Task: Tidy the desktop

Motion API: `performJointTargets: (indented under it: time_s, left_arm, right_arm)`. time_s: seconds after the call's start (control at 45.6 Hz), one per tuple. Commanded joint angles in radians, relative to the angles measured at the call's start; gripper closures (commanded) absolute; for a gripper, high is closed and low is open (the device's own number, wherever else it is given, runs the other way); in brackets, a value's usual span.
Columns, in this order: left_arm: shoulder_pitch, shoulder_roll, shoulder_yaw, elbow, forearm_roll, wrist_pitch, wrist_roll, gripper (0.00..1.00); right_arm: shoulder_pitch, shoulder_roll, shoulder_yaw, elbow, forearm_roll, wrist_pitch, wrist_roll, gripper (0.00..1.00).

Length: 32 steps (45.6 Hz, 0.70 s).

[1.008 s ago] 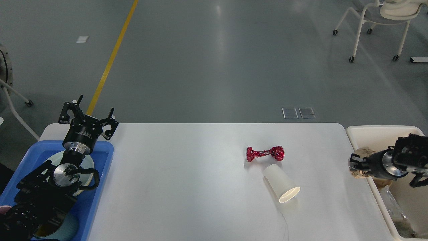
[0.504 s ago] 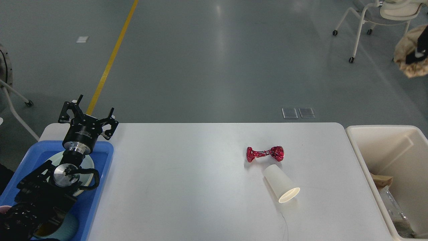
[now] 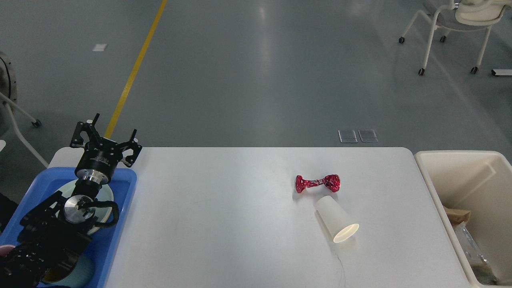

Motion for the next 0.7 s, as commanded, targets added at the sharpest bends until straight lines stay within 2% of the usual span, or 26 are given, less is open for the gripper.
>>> performJointTargets:
  time_s: [0.0, 0.088, 0.197, 0.329, 0.416, 0.438, 0.46, 0.504, 0.679]
  left_arm:
    - [-0.001, 0.000, 0.000, 0.000, 0.000, 0.000, 0.000, 0.01]
    - [-0.001, 0.000, 0.000, 0.000, 0.000, 0.000, 0.000, 0.01]
    - [-0.001, 0.000, 0.000, 0.000, 0.000, 0.000, 0.000, 0.01]
    - [-0.001, 0.000, 0.000, 0.000, 0.000, 0.000, 0.000, 0.01]
    - [-0.001, 0.000, 0.000, 0.000, 0.000, 0.000, 0.000, 0.01]
    - [-0.001, 0.000, 0.000, 0.000, 0.000, 0.000, 0.000, 0.01]
    - [-0.001, 0.000, 0.000, 0.000, 0.001, 0.000, 0.000, 0.01]
    - [-0.001, 0.000, 0.000, 0.000, 0.000, 0.000, 0.000, 0.01]
    - [-0.001, 0.000, 0.000, 0.000, 0.001, 0.000, 0.000, 0.01]
  right_arm:
    - [-0.460, -0.006, 0.037, -0.230, 0.026, -0.301, 0.009, 1.00]
    - [-0.836, 0.052, 0.154, -0.381, 0.152, -0.477, 0.009, 1.00]
    - [-1.190, 0.155, 0.334, -0.566, 0.287, -0.501, 0.009, 1.00]
    - [-1.373, 0.258, 0.443, -0.774, 0.324, -0.504, 0.010, 1.00]
    - [-1.425, 0.305, 0.478, -0.811, 0.324, -0.510, 0.009, 1.00]
    - [-1.433, 0.312, 0.489, -0.813, 0.324, -0.519, 0.009, 0.93]
    - [-1.438, 0.318, 0.500, -0.813, 0.324, -0.519, 0.009, 0.72]
    - [-1.444, 0.328, 0.530, -0.810, 0.324, -0.519, 0.005, 0.00]
    - [-1.452, 0.338, 0.566, -0.808, 0.324, -0.511, 0.004, 0.00]
